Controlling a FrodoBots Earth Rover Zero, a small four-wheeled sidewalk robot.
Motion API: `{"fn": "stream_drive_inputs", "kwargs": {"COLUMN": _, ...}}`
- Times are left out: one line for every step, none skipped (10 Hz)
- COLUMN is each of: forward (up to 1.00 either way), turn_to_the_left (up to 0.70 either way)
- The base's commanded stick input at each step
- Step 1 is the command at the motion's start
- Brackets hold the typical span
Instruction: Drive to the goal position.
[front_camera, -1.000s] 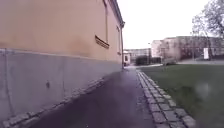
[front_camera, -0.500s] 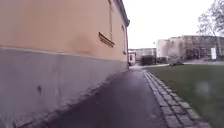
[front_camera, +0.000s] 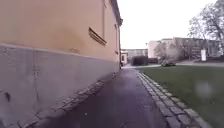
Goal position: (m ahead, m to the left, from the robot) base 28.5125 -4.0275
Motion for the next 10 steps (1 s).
{"fn": "stream_drive_inputs", "kwargs": {"forward": 0.85, "turn_to_the_left": 0.0}}
{"fn": "stream_drive_inputs", "kwargs": {"forward": 0.85, "turn_to_the_left": 0.0}}
{"fn": "stream_drive_inputs", "kwargs": {"forward": 0.85, "turn_to_the_left": 0.0}}
{"fn": "stream_drive_inputs", "kwargs": {"forward": 0.85, "turn_to_the_left": 0.0}}
{"fn": "stream_drive_inputs", "kwargs": {"forward": 0.85, "turn_to_the_left": 0.0}}
{"fn": "stream_drive_inputs", "kwargs": {"forward": 0.85, "turn_to_the_left": 0.0}}
{"fn": "stream_drive_inputs", "kwargs": {"forward": 0.85, "turn_to_the_left": 0.0}}
{"fn": "stream_drive_inputs", "kwargs": {"forward": 0.85, "turn_to_the_left": 0.0}}
{"fn": "stream_drive_inputs", "kwargs": {"forward": 0.85, "turn_to_the_left": 0.0}}
{"fn": "stream_drive_inputs", "kwargs": {"forward": 0.85, "turn_to_the_left": 0.31}}
